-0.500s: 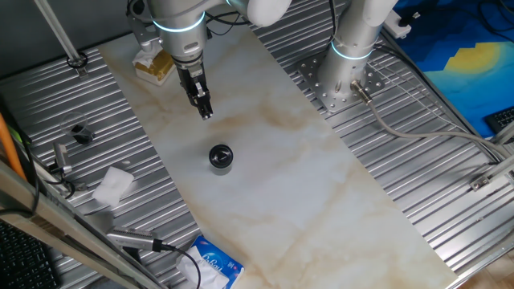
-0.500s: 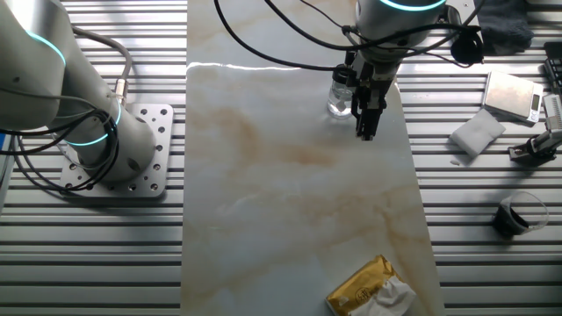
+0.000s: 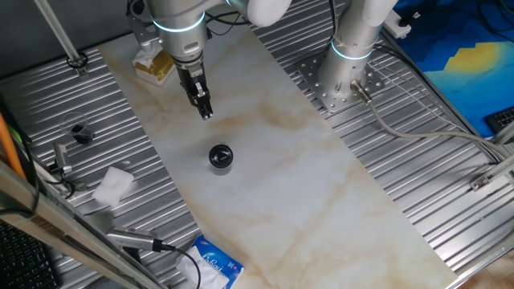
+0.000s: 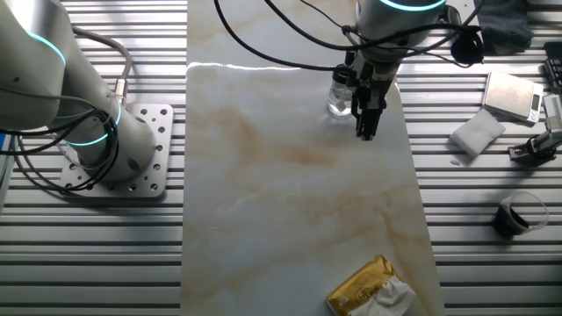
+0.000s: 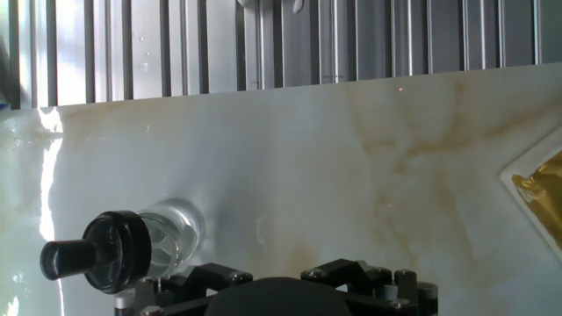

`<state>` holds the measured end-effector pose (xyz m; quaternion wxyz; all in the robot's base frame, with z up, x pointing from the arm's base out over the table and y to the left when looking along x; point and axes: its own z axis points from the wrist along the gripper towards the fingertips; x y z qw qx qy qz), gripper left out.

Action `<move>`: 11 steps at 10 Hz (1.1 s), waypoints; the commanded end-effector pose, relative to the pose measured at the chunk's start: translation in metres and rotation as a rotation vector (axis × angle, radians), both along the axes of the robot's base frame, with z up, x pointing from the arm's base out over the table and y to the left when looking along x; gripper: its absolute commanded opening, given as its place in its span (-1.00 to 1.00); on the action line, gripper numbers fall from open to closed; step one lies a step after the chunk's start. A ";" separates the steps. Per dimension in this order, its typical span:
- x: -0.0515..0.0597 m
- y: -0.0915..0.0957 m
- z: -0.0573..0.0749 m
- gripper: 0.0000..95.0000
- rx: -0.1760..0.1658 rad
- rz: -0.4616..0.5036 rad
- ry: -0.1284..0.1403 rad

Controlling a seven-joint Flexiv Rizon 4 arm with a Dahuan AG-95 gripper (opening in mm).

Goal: Screw the lid onto the jar

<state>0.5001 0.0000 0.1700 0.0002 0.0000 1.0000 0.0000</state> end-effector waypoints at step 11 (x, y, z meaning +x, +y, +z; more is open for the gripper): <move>0.000 0.000 0.000 -1.00 -0.009 0.214 -0.003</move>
